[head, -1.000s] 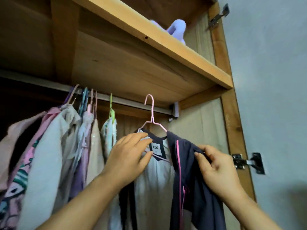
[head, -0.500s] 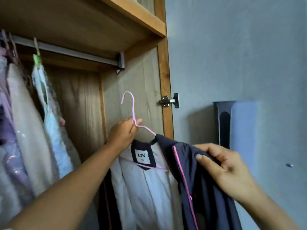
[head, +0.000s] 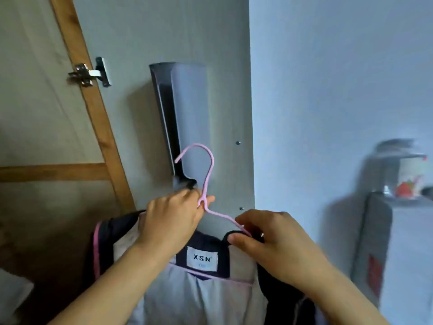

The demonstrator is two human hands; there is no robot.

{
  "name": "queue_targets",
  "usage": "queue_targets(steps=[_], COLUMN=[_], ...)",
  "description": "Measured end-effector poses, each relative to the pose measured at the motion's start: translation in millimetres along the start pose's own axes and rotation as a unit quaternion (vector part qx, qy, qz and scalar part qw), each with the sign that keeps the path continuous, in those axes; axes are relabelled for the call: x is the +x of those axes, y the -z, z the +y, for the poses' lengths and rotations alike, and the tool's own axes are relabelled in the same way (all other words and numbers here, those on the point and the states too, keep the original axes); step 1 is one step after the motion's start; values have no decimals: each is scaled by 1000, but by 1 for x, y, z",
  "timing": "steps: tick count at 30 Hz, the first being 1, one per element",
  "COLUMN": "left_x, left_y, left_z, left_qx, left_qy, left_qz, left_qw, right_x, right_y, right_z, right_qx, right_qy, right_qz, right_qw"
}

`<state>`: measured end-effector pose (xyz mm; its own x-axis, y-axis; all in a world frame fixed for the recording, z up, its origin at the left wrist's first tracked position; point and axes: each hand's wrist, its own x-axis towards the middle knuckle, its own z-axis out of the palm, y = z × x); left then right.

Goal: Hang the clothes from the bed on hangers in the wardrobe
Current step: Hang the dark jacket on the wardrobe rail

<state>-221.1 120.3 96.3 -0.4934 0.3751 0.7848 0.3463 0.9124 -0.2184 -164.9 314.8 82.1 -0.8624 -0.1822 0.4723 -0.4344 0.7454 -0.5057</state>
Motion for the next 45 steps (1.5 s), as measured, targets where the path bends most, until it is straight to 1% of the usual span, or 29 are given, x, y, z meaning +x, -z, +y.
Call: queue_targets(steps=[2,4,7,9,12,14,17,21,23,25,29,32,37,41,45], left_x=[1,1,3,5,4,3,-4,-14,-19,-24,-38,-47,-62,-82,-114], left_y=[-14,-27,-47,-57,-72,-79,-79,-83,-84,-82,-73,-59,-22,19,53], left_z=[28,53,96,121,159,178,206,243,266,288,337,385,485,585,700], left_qx=[-70,-152,-296,-366,-446,-482,-552,-618,-633,-629,-618,-611,-600,-590,-541], left_qy=[-36,-74,-129,-169,-253,-293,-307,-305,-320,-343,-382,-411,-456,-491,-532], left_qz=[-11,-9,-20,-29,-59,-82,-94,-111,-128,-147,-189,-211,-249,-274,-332], left_qw=[997,986,946,915,856,822,770,716,693,682,661,643,608,579,560], right_x=[-22,-47,-88,-112,-151,-175,-212,-257,-280,-301,-348,-390,-474,-563,-663], right_y=[-9,-12,-6,1,14,23,42,77,95,112,150,180,229,272,304], right_z=[15,29,40,41,38,33,18,-6,-14,-17,-9,7,46,93,153], right_qx=[-51,-52,12,19,-29,-66,-117,-176,-210,-237,-288,-300,-288,-257,-198], right_qy=[-55,-112,-213,-260,-326,-365,-422,-480,-494,-500,-518,-527,-532,-535,-559], right_qz=[61,105,184,230,313,357,410,486,517,539,549,567,603,617,629], right_qw=[995,987,960,938,892,857,800,709,667,635,589,558,520,516,503])
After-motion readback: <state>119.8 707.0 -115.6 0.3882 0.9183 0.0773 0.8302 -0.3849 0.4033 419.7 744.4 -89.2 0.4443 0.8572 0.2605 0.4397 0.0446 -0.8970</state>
